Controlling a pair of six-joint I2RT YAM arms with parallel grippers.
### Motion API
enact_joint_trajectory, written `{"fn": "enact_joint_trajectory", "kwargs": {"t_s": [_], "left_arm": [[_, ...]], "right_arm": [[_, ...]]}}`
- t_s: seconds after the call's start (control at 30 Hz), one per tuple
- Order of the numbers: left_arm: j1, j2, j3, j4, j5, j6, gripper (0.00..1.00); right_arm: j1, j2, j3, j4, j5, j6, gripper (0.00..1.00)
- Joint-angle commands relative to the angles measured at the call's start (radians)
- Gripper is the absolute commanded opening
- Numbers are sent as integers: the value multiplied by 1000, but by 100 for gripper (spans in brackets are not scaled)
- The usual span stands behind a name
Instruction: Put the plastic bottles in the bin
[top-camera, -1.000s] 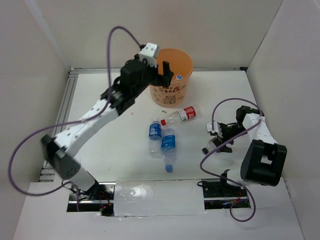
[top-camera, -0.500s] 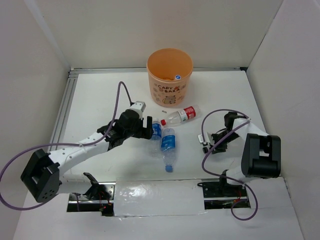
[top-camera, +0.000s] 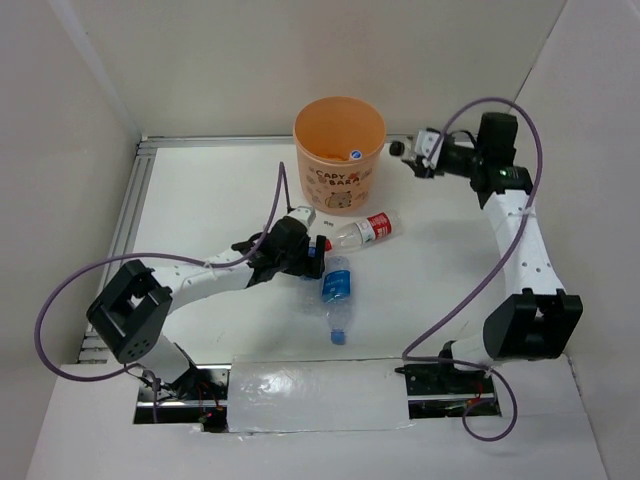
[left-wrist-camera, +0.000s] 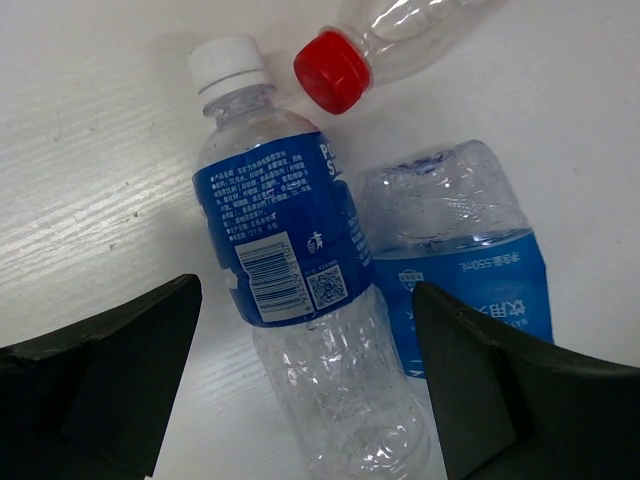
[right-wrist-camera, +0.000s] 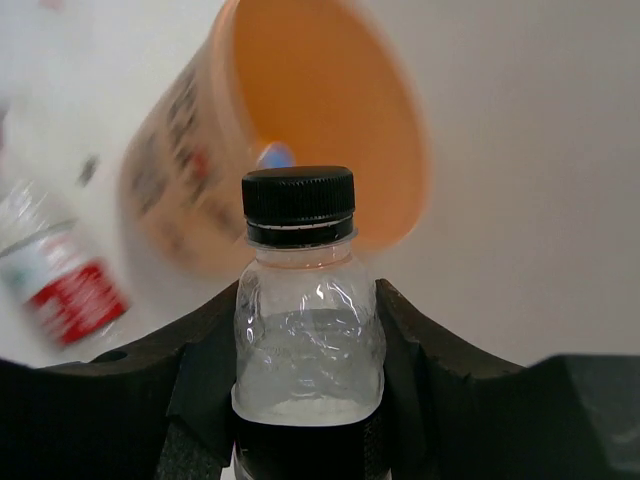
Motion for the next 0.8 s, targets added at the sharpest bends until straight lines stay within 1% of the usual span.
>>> {"fn": "enact_joint_trajectory", "kwargs": {"t_s": [0.0,0.03,0.07,0.1,0.13,0.17,0.2,0.23,0.27,0.3,0.33,0.37,0.4,0.5,0.53,0.63,0.67,0.7,0.77], "left_arm": [[-5,23,26,23,-26,-29,99],[-5,23,14,23,-26,-29,99],[-5,35,14,36,-35,-29,99],[-5,36,14,37,-35,-29,99],[-5,48,14,37,-35,-29,99],[-14,63,14,37,-45,-41,99],[-15,63,14,37,-54,-41,99],[-15,77,14,37,-54,-50,99],[-24,77,23,27,-63,-50,99],[-24,91,23,15,-75,-50,99],[-24,103,23,15,-75,-50,99],[-24,103,23,6,-75,-61,99],[-24,114,23,6,-75,-61,99],[-33,123,12,17,-75,-70,99],[-33,123,3,30,-75,-70,99],[-33,132,3,41,-75,-70,98],[-33,132,3,41,-75,-70,95],[-33,132,3,41,-75,-70,88],[-33,143,12,41,-54,-49,80]], "right_arm": [[142,87,185,313,-83,322,37],[173,119,225,353,-68,344,37],[199,185,309,353,-56,356,38],[247,219,348,364,-40,356,38],[265,252,388,364,-17,356,39],[279,329,475,355,-17,356,41],[301,369,521,338,-8,356,43],[301,412,568,317,-8,356,45],[314,496,618,263,-8,365,54],[315,533,700,242,-8,376,58],[324,565,731,228,3,376,63],[324,593,754,217,3,390,69],[324,634,770,217,16,414,80],[324,656,779,261,35,482,98],[313,656,779,274,35,508,100],[313,627,779,293,35,579,100],[301,612,779,294,35,595,100],[290,593,768,294,46,609,100],[278,521,720,304,79,654,100]]}}
